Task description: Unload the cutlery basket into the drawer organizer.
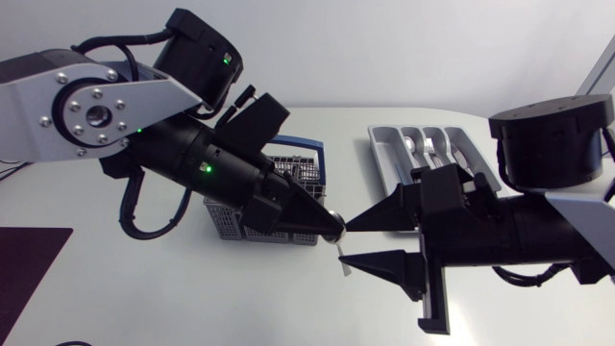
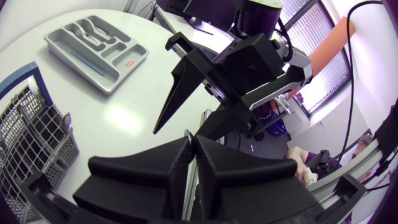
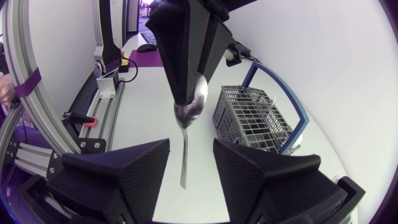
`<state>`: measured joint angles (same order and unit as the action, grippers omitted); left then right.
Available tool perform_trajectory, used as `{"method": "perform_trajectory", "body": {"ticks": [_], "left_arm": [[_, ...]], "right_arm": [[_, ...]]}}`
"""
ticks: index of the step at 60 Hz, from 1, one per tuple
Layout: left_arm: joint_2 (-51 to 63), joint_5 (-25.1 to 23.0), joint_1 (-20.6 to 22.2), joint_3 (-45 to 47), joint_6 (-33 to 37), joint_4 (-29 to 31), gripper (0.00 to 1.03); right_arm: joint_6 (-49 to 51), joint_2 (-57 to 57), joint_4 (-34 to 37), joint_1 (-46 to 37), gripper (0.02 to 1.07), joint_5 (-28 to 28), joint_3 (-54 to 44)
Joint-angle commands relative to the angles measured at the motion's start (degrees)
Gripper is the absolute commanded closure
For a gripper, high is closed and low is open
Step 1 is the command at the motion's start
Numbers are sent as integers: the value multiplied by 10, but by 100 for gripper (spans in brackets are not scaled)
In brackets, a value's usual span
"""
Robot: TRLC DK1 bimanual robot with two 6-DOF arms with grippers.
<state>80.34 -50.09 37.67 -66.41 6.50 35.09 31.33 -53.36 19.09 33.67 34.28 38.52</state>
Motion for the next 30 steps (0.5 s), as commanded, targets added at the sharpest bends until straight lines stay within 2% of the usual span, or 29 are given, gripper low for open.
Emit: {"method": "perform_trajectory", "body": {"ticks": [1, 7, 11, 27, 30], "left_arm": [[9, -5, 1, -20, 5, 5, 93], [9, -5, 2, -20, 4, 5, 93], [9, -5, 2, -20, 5, 5, 93], [6, -5, 5, -20, 5, 6, 93], [7, -5, 5, -20, 5, 6, 93]], "right_arm": [[-10, 5, -5, 3, 45, -2, -13], [-9, 1, -10, 4, 64, -2, -12], [-8, -3, -10, 6, 70, -2, -10], [-12, -19, -17, 17, 71, -1, -11], [-12, -22, -18, 19, 74, -2, -10]]}}
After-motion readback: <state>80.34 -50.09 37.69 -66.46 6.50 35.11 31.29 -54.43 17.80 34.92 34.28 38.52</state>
